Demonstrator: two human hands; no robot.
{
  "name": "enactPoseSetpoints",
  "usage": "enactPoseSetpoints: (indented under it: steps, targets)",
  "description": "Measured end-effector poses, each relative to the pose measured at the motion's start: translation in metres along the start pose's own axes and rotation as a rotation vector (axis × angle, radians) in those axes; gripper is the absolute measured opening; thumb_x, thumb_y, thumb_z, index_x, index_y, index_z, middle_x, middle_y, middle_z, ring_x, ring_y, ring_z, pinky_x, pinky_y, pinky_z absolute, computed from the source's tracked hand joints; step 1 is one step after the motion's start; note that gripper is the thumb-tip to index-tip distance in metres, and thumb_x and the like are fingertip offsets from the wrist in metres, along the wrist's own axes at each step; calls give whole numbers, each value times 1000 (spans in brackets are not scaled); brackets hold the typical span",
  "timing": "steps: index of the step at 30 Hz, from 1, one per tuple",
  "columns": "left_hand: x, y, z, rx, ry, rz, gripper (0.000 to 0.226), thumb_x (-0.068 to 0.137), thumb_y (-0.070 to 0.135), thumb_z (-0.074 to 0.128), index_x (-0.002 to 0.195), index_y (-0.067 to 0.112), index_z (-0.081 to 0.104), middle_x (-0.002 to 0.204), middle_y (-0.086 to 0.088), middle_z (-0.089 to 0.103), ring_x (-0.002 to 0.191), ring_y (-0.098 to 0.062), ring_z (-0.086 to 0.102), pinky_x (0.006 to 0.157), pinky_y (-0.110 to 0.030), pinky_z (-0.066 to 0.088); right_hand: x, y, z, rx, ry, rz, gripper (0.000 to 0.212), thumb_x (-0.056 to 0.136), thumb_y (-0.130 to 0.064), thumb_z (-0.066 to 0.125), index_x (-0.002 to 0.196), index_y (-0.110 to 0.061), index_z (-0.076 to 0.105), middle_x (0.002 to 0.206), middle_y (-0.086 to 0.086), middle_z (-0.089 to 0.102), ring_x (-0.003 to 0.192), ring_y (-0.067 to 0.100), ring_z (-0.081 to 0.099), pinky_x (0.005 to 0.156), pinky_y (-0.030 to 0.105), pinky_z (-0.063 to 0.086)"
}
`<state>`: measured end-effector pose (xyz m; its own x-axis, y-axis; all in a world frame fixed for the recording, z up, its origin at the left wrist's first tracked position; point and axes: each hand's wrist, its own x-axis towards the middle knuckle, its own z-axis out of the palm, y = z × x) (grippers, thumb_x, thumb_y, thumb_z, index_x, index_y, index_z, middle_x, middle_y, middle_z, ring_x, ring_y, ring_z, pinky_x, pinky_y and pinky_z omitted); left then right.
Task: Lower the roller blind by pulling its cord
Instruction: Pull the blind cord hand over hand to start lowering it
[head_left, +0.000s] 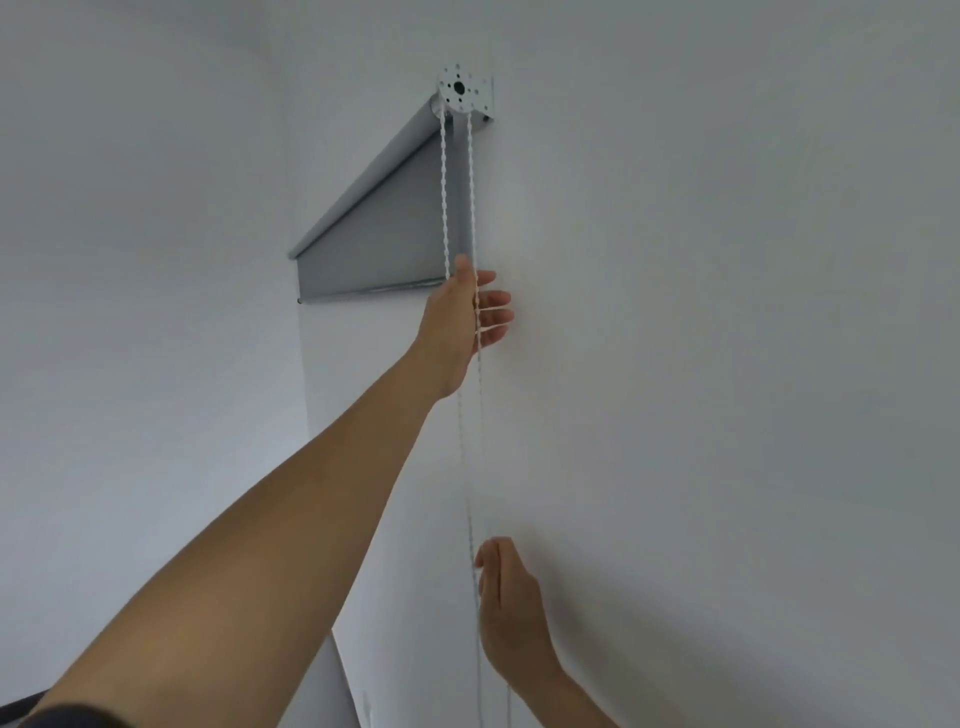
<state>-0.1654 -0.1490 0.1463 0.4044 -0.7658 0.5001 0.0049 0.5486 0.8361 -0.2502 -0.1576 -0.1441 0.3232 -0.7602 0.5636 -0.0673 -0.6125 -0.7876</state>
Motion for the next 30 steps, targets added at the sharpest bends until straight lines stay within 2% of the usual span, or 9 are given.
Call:
enactPoseSetpoints:
  steps: [4,7,9,13,15,19,22,25,30]
  targets:
    - [5,5,6,51,45,38,43,107,47,35,99,15,63,60,9,46,42,-6,35,41,-21,31,-34,30,7,-103,-111,54,29,108,-22,41,80,-28,46,47,-4,40,43,8,35,53,32,32]
    - [-6,-15,4,78,42,42,39,107,42,36,77,21,50,51,12,38,42,-8,27,39,-22,23,-48,36,7,-112,-170,85,28,108,-25,43,80,-28,46,53,-17,54,46,6,44,54,22,35]
    - [-18,-34,0,60,41,27,39,108,41,36,74,23,45,50,12,36,41,-8,25,39,-21,20,-48,31,7,-71,-177,132,24,106,-36,43,85,-27,49,57,-14,56,51,3,49,57,19,39]
    - [-48,-69,-14,84,46,1,41,108,43,35,74,23,45,52,12,37,41,-7,26,41,-23,18,-36,10,-2,56,-92,158,28,98,-52,37,107,-31,54,86,-4,67,78,3,65,79,24,50]
    - [-62,-81,-20,102,44,-4,41,107,44,35,74,23,46,53,11,38,42,-7,27,41,-23,20,-23,-8,-10,123,-27,120,34,102,-54,34,119,-32,53,101,-3,67,94,8,64,88,29,50]
    - [-84,-98,-30,183,58,-45,43,107,44,34,75,21,48,56,9,40,43,-6,33,42,-21,28,16,-56,-31,244,50,-2,39,98,-59,32,123,-36,52,104,-7,64,98,4,61,85,18,49]
    - [-100,-112,-37,303,71,-15,47,108,44,31,72,17,46,56,5,42,46,-9,36,46,-24,33,51,-96,-41,254,91,-52,44,101,-56,32,130,-28,50,113,-11,64,104,-1,62,84,18,49]
    - [-113,-124,-43,313,56,-7,46,108,44,30,76,15,47,60,2,41,48,-9,34,47,-25,30,90,-135,-46,277,143,-128,45,100,-54,33,125,-22,52,113,-5,63,105,8,63,87,24,49]
    - [-133,-134,-48,335,39,-13,46,109,40,30,71,19,44,59,1,36,49,-12,30,47,-27,26,153,-193,-46,308,157,-196,37,101,-50,38,117,-21,53,86,-11,62,79,5,65,69,25,46]
